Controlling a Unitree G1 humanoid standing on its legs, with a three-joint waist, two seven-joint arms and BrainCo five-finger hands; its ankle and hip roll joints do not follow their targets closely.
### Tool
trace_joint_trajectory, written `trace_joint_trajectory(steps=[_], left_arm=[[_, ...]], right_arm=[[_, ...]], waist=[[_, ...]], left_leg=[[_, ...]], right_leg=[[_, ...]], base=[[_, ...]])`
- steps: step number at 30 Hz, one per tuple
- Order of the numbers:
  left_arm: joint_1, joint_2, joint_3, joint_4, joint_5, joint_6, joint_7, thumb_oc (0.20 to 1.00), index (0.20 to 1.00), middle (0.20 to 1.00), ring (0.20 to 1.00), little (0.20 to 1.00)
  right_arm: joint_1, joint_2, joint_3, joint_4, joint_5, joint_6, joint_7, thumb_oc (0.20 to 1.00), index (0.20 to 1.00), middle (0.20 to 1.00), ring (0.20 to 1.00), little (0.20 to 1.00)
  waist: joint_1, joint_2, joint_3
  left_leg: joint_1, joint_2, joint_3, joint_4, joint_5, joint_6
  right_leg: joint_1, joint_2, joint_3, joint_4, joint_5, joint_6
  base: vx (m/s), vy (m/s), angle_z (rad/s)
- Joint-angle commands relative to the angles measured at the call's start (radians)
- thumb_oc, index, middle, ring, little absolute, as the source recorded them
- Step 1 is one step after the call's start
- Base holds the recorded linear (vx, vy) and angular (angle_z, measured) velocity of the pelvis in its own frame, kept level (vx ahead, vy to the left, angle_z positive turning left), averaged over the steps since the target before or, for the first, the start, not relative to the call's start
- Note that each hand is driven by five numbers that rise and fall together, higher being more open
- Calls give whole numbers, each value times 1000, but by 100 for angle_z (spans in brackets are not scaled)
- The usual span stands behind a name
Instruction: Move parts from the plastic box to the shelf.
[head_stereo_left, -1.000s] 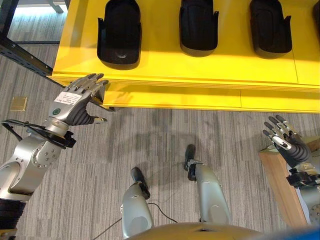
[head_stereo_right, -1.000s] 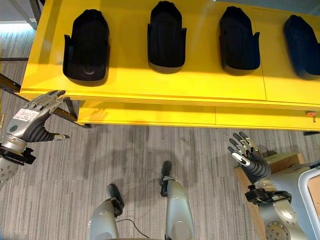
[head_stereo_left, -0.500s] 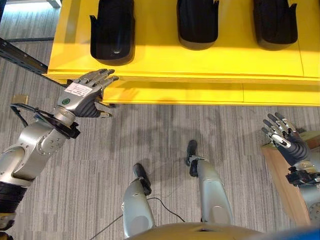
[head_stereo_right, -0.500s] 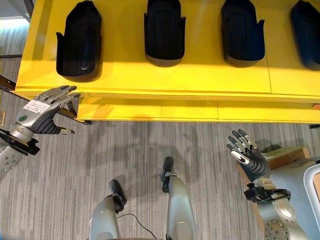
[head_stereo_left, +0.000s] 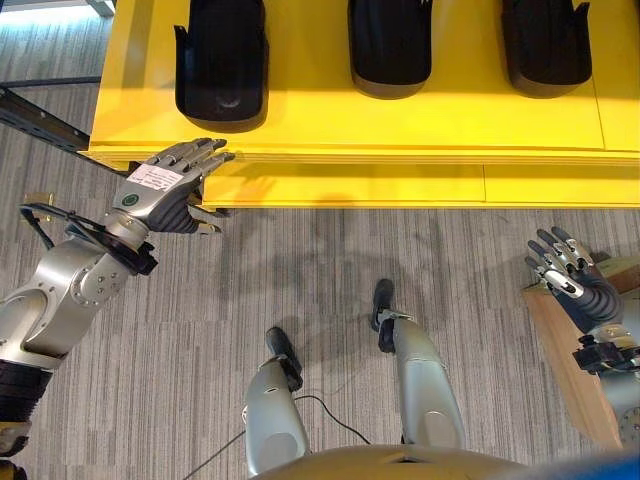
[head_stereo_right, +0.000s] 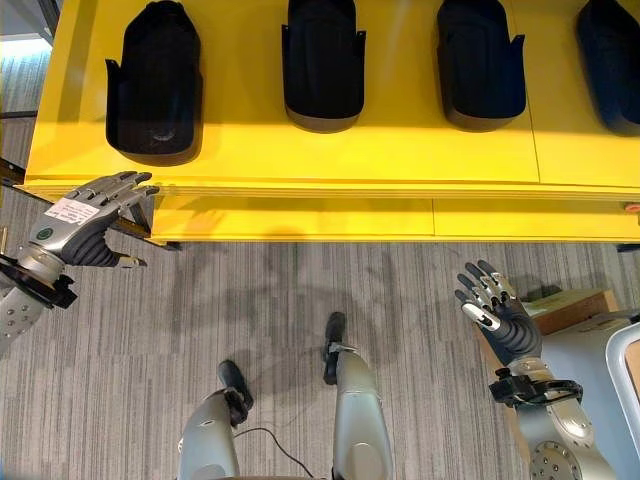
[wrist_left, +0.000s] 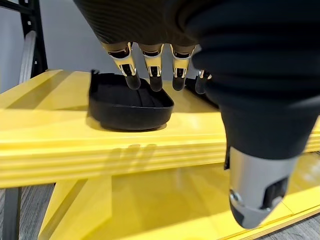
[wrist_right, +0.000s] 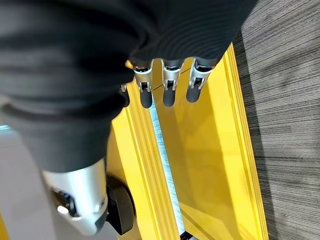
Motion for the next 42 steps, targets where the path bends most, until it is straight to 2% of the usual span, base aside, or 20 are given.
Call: trace_joint_trajectory(steps=[1, 14, 19, 28, 42], left_arm=[[11, 41, 30, -60, -72, -10, -2, 1000, 1000, 1000, 1000, 1000], [-98, 78, -38, -32, -107, 5, -36, 1000, 1000, 1000, 1000, 1000], [-169, 103, -101, -17, -148, 3, -72, 1000, 1000, 1000, 1000, 1000], [-230, 118, -155, -7, -171, 11, -108, 1000, 1000, 1000, 1000, 1000], [-175, 129, -94, -29, -168, 6, -107, 1000, 1000, 1000, 1000, 1000]], right_arm=[[51, -21, -40, -72, 11, -44, 4, 1000, 1000, 1000, 1000, 1000], [63, -7, -40, -71, 17, -34, 6, 1000, 1000, 1000, 1000, 1000], [71, -1, -36, -70, 26, -28, 12, 1000, 1000, 1000, 1000, 1000], [79, 2, -30, -67, 32, -13, 21, 1000, 1000, 1000, 1000, 1000], [85, 12, -30, -59, 29, -12, 23, 1000, 1000, 1000, 1000, 1000]], waist=[[-9, -5, -43], [-21, 1, -41], [-28, 6, -38], [-31, 12, -36], [-24, 18, -38]], left_leg=[[-64, 119, -115, -27, 112, -87], [-71, 120, -109, -24, 114, -89], [-79, 119, -110, -21, 116, -89], [-84, 122, -108, -17, 115, -90], [-87, 125, -109, -12, 115, -90]], right_leg=[[116, -145, 69, -107, 144, 201], [102, -145, 78, -100, 145, 200], [89, -145, 81, -91, 146, 200], [81, -146, 84, -86, 147, 200], [75, -146, 87, -77, 144, 201]], base=[[0, 0, 0], [2, -2, -1], [3, -2, -2], [2, -3, -1], [0, 0, 0]])
